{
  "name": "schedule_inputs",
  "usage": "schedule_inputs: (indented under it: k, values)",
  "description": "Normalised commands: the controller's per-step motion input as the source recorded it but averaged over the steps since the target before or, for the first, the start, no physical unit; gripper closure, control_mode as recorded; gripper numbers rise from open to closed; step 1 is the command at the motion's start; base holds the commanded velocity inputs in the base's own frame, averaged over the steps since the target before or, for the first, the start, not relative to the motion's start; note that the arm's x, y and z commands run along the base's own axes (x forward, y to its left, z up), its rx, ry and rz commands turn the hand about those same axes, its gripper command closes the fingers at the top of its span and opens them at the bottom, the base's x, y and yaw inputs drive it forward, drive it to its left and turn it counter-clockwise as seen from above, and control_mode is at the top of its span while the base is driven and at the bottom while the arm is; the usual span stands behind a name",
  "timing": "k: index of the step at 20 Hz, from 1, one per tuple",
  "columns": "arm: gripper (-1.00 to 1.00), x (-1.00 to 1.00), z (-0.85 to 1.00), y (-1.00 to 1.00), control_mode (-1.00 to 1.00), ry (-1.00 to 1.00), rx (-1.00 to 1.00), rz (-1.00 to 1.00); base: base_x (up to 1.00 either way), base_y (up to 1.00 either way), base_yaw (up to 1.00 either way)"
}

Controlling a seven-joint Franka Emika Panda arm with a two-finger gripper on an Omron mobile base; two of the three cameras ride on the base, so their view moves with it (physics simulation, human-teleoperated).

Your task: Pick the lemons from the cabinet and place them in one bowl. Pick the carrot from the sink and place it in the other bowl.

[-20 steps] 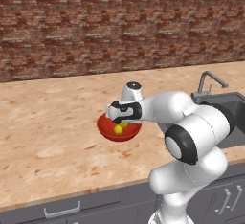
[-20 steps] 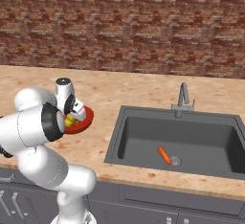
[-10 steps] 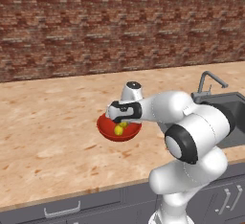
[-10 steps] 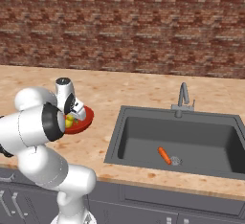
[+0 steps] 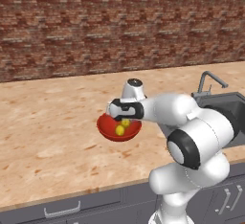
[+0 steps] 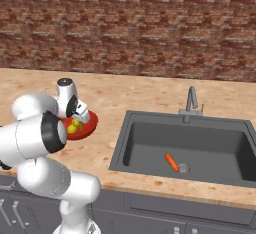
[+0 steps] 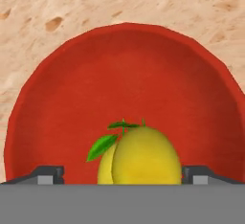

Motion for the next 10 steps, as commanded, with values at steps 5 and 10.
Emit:
schedule_inputs:
  k: [5,10]
  values:
    - [-1.00,-0.33,0.38,-0.12,-1.00,-0.06,0.00,0.00,0.00,0.00,0.00]
    - [-1.00,-0.84,0.04,-0.11,-1.00,-0.01,-0.01,0.04,0.00,0.00,0.00]
